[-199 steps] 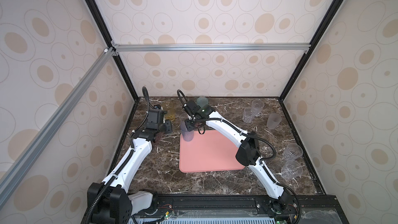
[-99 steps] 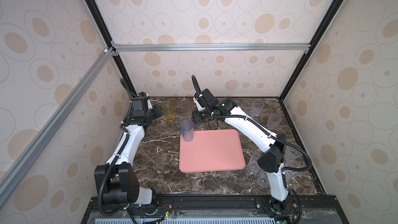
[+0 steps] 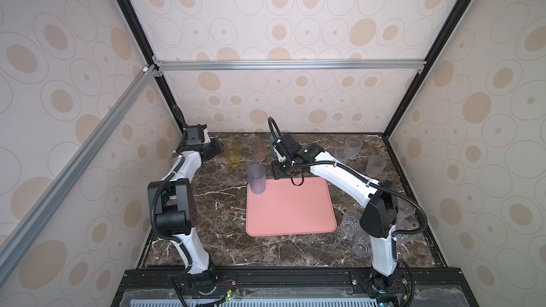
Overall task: Place the glasses into the tray
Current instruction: 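Grasp the yellow glass with the left gripper and lift it, then carry the yellow glass toward the tray while the right gripper closes on it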
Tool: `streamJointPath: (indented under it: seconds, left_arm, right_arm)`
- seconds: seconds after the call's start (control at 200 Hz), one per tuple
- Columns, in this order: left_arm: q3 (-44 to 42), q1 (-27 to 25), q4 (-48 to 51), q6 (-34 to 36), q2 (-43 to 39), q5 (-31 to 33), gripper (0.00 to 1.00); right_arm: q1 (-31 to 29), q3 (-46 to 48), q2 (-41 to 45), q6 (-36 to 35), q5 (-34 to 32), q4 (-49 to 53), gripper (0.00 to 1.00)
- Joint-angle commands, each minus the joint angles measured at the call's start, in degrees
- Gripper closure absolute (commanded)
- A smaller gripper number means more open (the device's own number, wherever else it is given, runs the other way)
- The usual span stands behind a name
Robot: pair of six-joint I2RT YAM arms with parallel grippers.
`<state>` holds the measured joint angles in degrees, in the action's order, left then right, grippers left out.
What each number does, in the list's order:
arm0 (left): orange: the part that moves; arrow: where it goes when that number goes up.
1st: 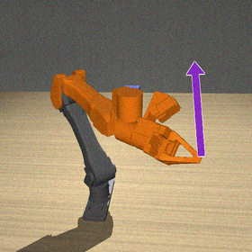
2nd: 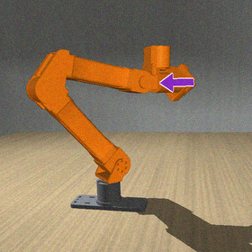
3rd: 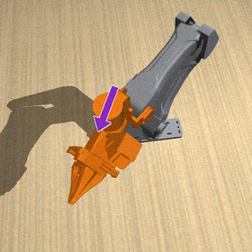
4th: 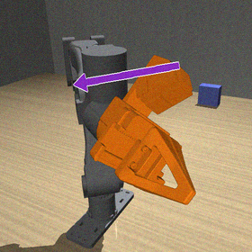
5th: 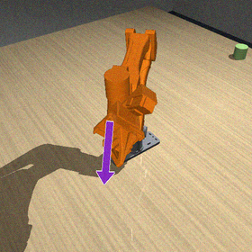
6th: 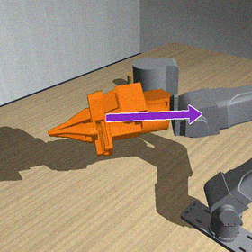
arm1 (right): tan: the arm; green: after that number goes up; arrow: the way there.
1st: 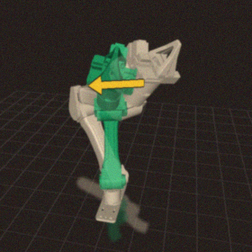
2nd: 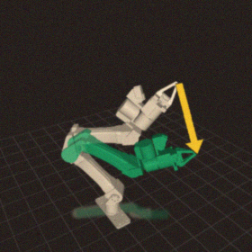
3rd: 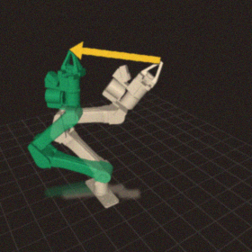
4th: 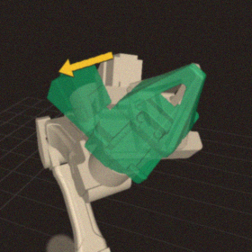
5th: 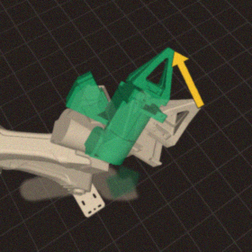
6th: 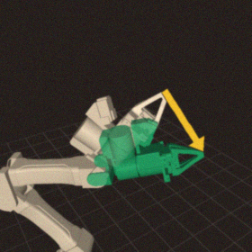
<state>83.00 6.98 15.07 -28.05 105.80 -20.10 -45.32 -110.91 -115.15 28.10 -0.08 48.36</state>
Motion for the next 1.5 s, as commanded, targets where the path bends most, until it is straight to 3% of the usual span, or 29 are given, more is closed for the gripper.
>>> streamJointPath:
  seconds: [0.0,0.32,0.435,0.685,1.04,1.285,1.495]
  left_arm:
    - [4.8,-1.2,4.0,3.4,1.8,2.1,0.53]
    - [15.1,-4.7,12.2,8.4,10.0,12.6,0.61]
    - [18.5,-5.9,15.1,9.8,12.2,16.3,0.7]
    - [22.7,-7.7,20.0,12.0,12.7,22.5,1.0]
    - [25.3,-11.2,23.3,9.6,0.7,26.1,1.0]
    - [15.1,-22.7,15.4,2.0,-10.6,27.1,1.0]
    - [4.3,-33.3,7.6,-6.1,-15.1,27.2,1.0]
  right_arm:
    - [-0.2,0.9,2.2,0.6,-1.1,-0.2,0.51]
    - [-0.2,1.7,1.7,0.6,-0.7,-0.4,0.51]
    - [-0.1,2.4,1.9,0.7,-0.8,-0.6,0.51]
    - [-0.2,2.8,1.7,0.9,-0.5,-0.9,0.51]
    - [0.0,-0.6,3.6,-0.6,-3.0,1.1,0.52]
    - [-0.3,2.8,12.0,-0.5,-8.2,-3.8,0.5]
    - [-1.3,7.4,19.5,-0.8,-14.0,-10.8,0.43]
